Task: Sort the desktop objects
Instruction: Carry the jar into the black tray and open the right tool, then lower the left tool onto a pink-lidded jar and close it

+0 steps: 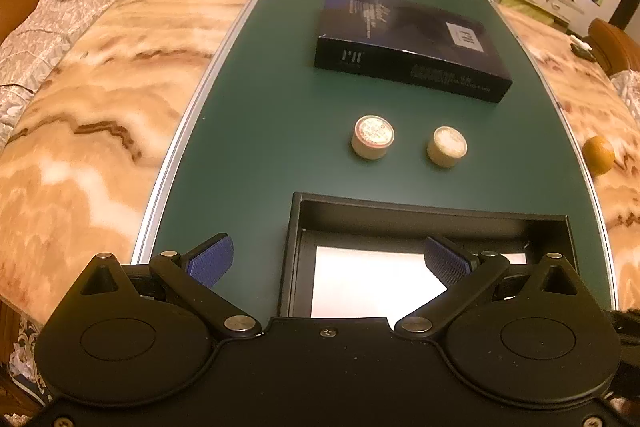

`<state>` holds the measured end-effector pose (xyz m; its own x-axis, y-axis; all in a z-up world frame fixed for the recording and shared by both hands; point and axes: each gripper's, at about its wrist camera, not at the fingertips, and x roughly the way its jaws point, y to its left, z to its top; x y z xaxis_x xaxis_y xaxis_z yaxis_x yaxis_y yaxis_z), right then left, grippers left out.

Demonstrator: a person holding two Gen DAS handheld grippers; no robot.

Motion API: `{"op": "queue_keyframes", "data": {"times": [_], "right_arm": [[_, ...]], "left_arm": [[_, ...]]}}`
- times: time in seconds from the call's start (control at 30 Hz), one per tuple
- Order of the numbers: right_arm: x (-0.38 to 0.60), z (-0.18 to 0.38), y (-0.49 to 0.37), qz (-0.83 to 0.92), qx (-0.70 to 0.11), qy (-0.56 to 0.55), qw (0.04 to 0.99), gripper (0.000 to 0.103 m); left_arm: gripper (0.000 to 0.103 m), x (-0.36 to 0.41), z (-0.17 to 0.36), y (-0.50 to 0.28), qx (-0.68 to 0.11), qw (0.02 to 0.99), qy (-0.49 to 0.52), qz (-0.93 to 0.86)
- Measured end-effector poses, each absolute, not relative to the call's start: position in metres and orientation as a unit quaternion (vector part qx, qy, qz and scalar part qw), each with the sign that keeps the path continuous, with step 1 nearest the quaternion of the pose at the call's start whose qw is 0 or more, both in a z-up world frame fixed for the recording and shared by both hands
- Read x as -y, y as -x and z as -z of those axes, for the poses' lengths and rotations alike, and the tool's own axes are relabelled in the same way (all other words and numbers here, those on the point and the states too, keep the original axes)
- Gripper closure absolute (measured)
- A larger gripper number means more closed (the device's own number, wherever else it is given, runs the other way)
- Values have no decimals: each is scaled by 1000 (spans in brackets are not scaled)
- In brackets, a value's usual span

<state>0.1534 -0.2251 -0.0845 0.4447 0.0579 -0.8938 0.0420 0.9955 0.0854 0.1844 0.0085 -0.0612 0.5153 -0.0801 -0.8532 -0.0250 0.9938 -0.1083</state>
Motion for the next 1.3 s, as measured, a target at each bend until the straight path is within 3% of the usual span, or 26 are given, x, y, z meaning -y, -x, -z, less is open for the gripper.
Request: {"op": "queue_keyframes", "data": {"times": [0.77, 0.9, 1.07, 1.3], "right_arm": [[206, 121, -164, 30, -556, 12, 831, 58], [209, 118, -162, 27, -551, 0, 834, 47], [216, 104, -151, 23, -530, -30, 847, 41], [225, 76, -130, 11, -486, -51, 873, 40]], "left_arm": [[0, -1, 68, -208, -492, 869, 40, 13], [0, 8, 71, -224, -492, 870, 32, 16], [0, 16, 83, -257, -498, 866, 40, 19], [0, 32, 112, -300, -516, 856, 28, 13]]}}
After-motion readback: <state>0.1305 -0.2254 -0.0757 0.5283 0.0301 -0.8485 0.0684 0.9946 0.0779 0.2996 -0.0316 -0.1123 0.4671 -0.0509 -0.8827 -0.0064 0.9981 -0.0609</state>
